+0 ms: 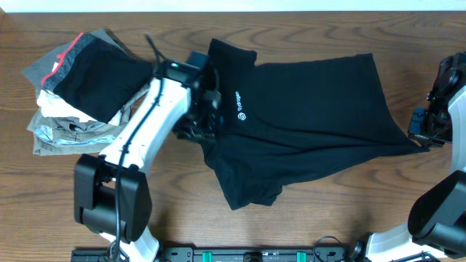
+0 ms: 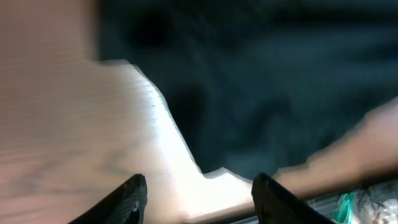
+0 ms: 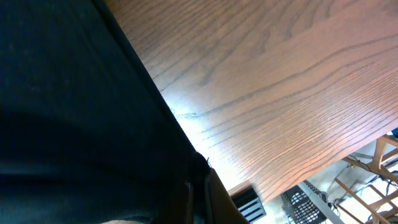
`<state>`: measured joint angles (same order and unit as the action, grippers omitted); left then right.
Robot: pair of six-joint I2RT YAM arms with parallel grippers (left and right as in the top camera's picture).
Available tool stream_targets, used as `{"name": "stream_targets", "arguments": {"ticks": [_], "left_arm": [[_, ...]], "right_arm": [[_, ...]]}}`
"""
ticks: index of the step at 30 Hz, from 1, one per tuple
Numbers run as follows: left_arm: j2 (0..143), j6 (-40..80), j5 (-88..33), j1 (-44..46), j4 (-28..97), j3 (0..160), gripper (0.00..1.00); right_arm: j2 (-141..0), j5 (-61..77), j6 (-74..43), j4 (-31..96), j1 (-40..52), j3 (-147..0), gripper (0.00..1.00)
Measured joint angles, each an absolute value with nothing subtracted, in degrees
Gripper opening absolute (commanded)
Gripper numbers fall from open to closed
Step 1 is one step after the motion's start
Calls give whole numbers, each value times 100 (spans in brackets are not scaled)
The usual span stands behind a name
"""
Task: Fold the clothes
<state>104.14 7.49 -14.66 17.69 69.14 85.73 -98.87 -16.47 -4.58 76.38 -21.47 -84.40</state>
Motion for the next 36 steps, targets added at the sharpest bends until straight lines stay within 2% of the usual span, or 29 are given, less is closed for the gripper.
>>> {"name": "stream_targets", "arguments": {"ticks": [7, 12, 20, 23, 26, 36], "left_arm": [[10409, 1192, -1031, 1063, 6097, 8462, 59], [10405, 985, -1166, 1059, 5461, 7854, 64], [10405, 611, -1302, 1059, 4416, 6827, 67], [10405, 513, -1382, 1059, 4029, 6582, 66], [10405, 456, -1428, 1059, 3824, 6429, 58], [10442, 294, -1573, 1059, 3489, 6329, 55]], "right_arm": [[-9887, -1614, -464, 7614, -2147, -8438, 3], [-9887, -1603, -489, 7605, -2147, -8436, 3], [-9887, -1540, -499, 7603, -2147, -8436, 3], [-9887, -1518, -499, 7601, -2147, -8436, 3], [-9887, -1496, -499, 7601, -2147, -8436, 3], [-9887, -1476, -499, 7601, -2147, -8436, 3]]}}
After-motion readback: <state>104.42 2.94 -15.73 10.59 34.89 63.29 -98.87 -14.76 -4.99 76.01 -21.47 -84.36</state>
